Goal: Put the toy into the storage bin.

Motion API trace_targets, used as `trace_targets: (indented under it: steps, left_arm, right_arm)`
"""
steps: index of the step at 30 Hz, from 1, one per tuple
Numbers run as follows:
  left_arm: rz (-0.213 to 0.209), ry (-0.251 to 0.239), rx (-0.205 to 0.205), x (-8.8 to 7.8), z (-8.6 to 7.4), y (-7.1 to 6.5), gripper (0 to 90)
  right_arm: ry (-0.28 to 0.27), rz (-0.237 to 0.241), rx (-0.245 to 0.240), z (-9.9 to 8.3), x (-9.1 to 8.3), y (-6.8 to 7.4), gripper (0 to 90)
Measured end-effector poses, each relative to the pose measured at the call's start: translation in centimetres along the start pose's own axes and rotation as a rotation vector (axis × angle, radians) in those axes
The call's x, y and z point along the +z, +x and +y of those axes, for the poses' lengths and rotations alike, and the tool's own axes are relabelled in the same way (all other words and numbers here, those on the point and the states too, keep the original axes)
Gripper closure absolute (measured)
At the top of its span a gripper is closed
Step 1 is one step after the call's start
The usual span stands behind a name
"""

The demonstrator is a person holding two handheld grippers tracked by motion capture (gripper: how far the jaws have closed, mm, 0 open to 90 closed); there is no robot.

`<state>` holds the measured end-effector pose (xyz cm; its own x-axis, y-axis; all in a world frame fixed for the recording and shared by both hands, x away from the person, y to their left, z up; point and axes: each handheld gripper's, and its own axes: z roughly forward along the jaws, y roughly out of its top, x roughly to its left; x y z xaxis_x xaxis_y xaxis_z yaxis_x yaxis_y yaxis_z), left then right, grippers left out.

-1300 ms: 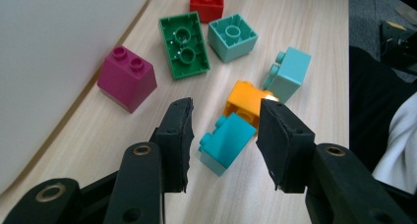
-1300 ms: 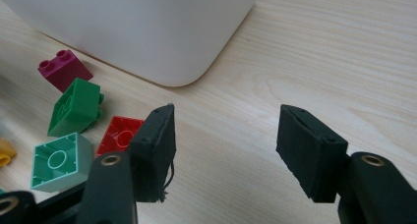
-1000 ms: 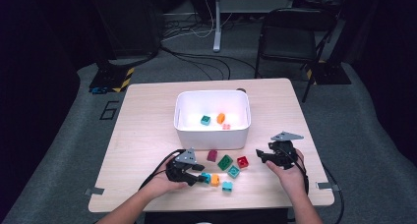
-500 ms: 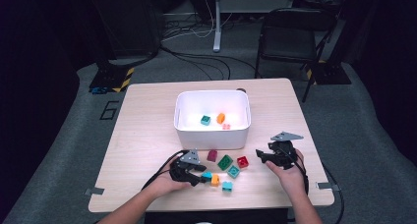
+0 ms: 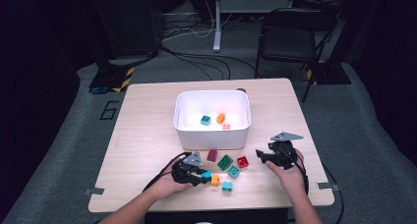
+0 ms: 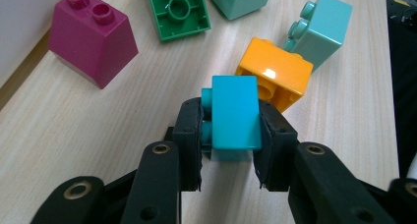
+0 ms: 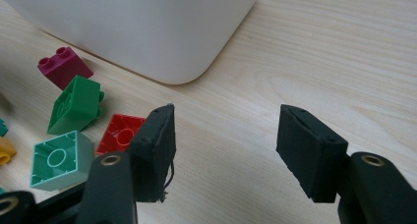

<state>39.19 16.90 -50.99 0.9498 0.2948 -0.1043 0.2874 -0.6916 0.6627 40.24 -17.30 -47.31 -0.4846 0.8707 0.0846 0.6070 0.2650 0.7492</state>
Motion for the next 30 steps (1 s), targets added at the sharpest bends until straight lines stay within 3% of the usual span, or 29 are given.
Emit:
trace_targets:
  steps: [11,19,30]
  left_arm:
    - [0.007,-0.027,-0.010,-1.8,0.8,0.2,67.2]
    - [0.005,-0.052,-0.017,-3.7,2.6,0.0,67.2]
    - [0.045,-0.078,-0.055,-6.2,4.5,0.6,67.3]
  right_arm:
    - [0.003,0.000,-0.001,0.0,0.0,0.0,39.0]
    - [0.002,-0.001,0.002,0.0,0.0,0.0,39.0]
    - [0.018,0.016,-0.009,0.0,0.0,0.1,40.7]
